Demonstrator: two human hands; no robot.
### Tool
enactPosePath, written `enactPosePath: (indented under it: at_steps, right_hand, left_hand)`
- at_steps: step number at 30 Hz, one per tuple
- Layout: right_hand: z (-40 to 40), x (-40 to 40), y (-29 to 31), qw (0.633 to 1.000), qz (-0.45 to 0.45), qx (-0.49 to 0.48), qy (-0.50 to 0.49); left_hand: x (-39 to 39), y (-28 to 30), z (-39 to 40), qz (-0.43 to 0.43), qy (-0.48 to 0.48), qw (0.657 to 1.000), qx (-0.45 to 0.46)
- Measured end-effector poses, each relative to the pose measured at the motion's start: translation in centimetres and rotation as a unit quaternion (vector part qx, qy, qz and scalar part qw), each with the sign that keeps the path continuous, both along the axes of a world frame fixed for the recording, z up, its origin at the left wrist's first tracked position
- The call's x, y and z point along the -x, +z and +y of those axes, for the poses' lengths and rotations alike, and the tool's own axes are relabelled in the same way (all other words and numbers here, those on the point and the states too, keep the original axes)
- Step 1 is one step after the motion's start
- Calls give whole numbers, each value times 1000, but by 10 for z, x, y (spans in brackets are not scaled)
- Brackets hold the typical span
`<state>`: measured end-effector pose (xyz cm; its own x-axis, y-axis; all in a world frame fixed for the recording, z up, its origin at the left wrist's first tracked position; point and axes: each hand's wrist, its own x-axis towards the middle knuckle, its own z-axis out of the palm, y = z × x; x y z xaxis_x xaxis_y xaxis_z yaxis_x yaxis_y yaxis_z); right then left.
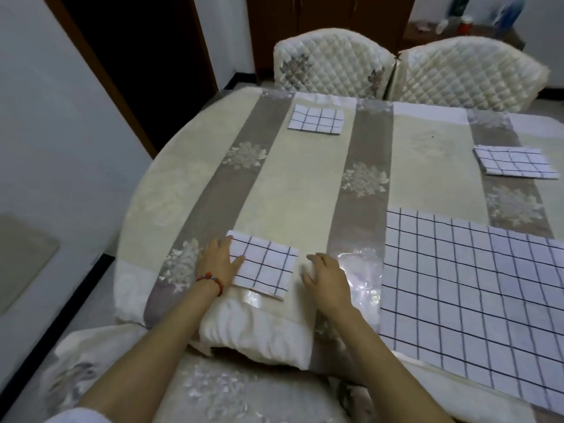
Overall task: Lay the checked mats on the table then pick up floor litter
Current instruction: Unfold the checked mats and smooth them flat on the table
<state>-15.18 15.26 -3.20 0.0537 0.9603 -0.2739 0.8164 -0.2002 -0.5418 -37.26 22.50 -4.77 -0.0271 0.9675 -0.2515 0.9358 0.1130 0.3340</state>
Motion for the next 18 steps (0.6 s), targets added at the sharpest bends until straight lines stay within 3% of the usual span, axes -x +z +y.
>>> enactPosePath:
  at_steps: [4, 8, 14, 18]
  right_hand:
    - [14, 33, -3, 995, 18, 34, -96]
    - [19, 53, -9, 983, 60, 57, -162]
    - [17, 65, -15, 970, 122, 50, -205]
    - [14, 64, -14, 947, 207, 10, -247]
  left_hand:
    - [16, -7, 4, -24, 55, 998, -2]
    - [11, -11, 2, -118, 120, 986, 1]
    - [11, -7, 2, -273, 248, 928, 48]
    - [20, -5, 1, -292, 228, 928, 49]
